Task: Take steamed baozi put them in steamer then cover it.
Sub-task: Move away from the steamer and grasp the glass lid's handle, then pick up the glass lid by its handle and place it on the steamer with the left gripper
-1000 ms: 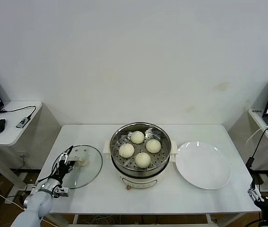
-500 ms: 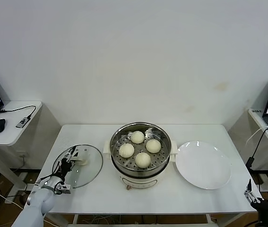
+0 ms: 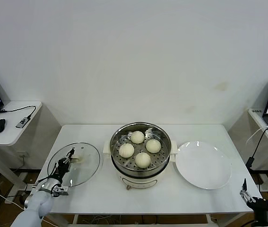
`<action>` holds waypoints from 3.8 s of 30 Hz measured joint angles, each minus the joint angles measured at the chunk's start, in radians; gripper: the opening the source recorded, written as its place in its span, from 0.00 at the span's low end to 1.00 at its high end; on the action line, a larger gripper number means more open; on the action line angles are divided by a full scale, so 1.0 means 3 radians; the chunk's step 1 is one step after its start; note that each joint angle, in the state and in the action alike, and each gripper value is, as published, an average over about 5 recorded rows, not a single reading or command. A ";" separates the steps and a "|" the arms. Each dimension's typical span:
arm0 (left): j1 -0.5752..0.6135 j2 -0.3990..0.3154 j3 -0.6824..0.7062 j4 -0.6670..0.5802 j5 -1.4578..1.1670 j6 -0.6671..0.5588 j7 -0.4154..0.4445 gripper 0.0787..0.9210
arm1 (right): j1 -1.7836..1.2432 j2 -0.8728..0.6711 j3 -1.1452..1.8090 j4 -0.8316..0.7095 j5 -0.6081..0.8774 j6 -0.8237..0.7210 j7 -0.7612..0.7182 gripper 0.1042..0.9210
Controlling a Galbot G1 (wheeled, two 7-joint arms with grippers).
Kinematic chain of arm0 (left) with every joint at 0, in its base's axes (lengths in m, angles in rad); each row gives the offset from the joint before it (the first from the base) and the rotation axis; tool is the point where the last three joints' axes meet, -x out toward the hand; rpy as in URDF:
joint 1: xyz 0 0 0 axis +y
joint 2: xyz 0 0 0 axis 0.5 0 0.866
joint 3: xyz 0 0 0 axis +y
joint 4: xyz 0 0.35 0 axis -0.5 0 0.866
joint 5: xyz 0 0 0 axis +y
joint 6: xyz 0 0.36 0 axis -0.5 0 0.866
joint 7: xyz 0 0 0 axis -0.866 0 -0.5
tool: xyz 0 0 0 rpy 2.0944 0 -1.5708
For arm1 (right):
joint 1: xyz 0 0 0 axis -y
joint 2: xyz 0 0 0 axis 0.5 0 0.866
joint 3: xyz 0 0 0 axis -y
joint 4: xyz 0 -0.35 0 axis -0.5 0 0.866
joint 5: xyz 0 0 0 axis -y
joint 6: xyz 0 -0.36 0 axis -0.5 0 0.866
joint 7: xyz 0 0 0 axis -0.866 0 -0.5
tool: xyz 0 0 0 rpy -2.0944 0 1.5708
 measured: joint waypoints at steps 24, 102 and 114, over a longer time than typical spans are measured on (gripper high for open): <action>0.0758 0.0457 -0.0327 -0.2415 -0.0594 0.1434 0.0952 0.07 | -0.0016 -0.0098 -0.0326 -0.0077 -0.0293 0.0164 -0.0028 0.88; -0.0714 -0.1146 0.1865 -0.1867 0.0967 0.2599 0.2210 0.07 | 0.0271 0.0060 -0.0630 -0.0421 -0.1081 0.0181 0.0027 0.88; -0.0695 -0.1172 0.1821 -0.1821 0.0983 0.2579 0.2195 0.07 | 0.0265 0.0061 -0.0647 -0.0424 -0.1095 0.0184 0.0027 0.88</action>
